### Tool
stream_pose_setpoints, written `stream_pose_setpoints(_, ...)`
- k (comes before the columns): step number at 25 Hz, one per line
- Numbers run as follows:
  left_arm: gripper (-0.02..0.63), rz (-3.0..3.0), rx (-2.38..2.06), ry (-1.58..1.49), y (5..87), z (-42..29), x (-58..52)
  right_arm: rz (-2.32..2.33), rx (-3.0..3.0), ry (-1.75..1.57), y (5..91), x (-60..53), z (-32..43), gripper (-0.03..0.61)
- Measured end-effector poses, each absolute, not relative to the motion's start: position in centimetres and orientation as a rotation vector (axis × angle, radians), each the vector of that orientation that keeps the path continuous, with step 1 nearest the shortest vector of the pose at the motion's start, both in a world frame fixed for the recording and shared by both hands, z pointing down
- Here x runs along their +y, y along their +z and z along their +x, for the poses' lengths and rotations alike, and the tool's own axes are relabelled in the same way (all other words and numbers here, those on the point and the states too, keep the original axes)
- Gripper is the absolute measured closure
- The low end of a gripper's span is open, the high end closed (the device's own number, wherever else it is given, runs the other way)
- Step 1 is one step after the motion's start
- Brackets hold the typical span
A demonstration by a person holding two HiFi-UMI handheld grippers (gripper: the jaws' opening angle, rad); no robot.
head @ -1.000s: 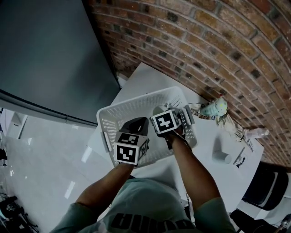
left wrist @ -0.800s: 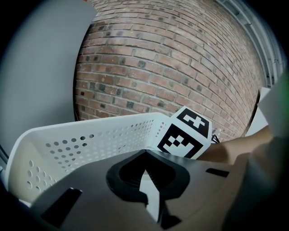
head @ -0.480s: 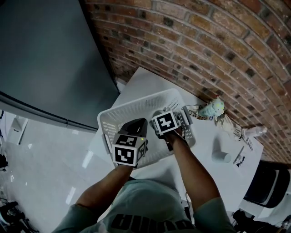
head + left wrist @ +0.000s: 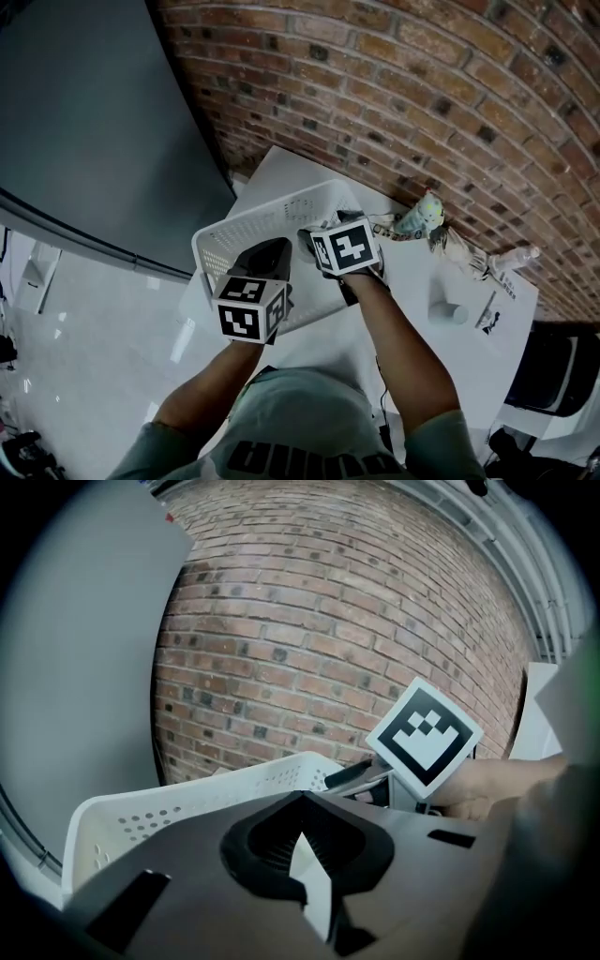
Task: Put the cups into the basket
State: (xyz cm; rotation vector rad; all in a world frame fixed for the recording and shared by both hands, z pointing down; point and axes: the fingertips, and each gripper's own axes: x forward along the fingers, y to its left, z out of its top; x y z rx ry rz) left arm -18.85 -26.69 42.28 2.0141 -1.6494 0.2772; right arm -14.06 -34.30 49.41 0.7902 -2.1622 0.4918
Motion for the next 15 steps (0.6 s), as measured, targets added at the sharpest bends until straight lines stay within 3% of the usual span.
stream_pose_setpoints(9,0.606,2.073,-1.672,0.266,40.2,-15.4,-23.9,0.81,-2.348,0.428,43.0,-30.0,-10.3,0.208)
stream_pose_setpoints(10,0.606,2.079,-1.674,0.263,39.9,-14.9,-23.5,0.827,-2.36,0.415,42.6,-29.3,-9.6,0.245)
stream_pose_setpoints(12,0.606,2.097,-1.674,0.259,39.5,-13.8,-22.7,0.867,-2.378,0.383,41.9,-28.0,-7.9,0.384)
stream_pose_setpoints(15,0.606,2.138,-1.67,0.256,38.9,-11.7,-21.6,0.906,-2.393,0.346,41.4,-25.6,-5.5,0.47)
